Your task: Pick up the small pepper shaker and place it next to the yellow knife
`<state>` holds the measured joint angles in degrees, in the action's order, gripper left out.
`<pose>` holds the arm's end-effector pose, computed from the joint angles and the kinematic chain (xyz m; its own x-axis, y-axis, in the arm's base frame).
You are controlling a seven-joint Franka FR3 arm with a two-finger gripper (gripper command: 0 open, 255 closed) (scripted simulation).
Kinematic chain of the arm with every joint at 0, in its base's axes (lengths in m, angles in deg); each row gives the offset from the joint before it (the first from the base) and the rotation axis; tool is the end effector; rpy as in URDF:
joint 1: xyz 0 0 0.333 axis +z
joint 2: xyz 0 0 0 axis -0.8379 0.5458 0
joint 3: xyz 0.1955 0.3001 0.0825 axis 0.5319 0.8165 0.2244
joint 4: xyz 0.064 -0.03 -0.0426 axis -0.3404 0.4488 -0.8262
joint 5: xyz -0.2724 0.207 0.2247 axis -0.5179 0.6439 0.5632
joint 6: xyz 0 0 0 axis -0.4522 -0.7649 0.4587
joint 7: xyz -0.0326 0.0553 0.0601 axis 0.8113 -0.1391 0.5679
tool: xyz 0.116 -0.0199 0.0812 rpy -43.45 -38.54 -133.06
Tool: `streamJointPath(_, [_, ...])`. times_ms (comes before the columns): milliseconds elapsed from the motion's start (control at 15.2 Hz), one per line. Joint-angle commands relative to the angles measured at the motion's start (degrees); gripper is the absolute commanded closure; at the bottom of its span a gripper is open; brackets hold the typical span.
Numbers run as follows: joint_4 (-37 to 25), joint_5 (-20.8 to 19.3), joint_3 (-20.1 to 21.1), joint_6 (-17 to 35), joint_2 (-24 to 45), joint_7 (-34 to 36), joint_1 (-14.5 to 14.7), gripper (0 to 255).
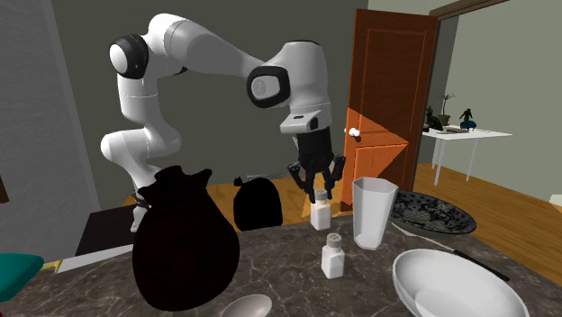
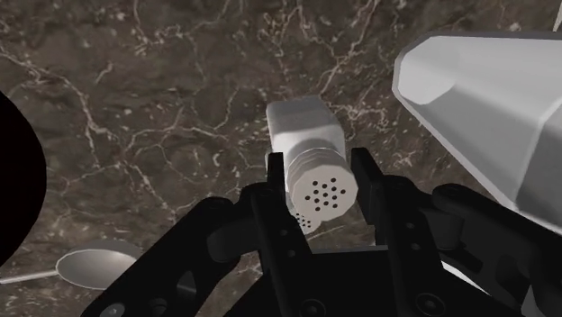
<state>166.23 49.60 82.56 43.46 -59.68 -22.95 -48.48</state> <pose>0.5939 0.3462 0.4445 0.9504 -0.3039 0.0657 -0.2932 -0.9463 -0.1359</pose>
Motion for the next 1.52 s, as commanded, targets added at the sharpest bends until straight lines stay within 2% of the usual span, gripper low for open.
streamJointPath(0, [-1.2,0.2,0.1,-1.4,-0.2,-0.1,0.0,255])
streamJointPath(1056, [-11.0,1.1,0.5,-12.6,-1.8,-0.5,0.2,255])
streamJointPath(1452, [1.1,6.8,-1.4,-9.7,-11.7,-9.4,-6.1,255])
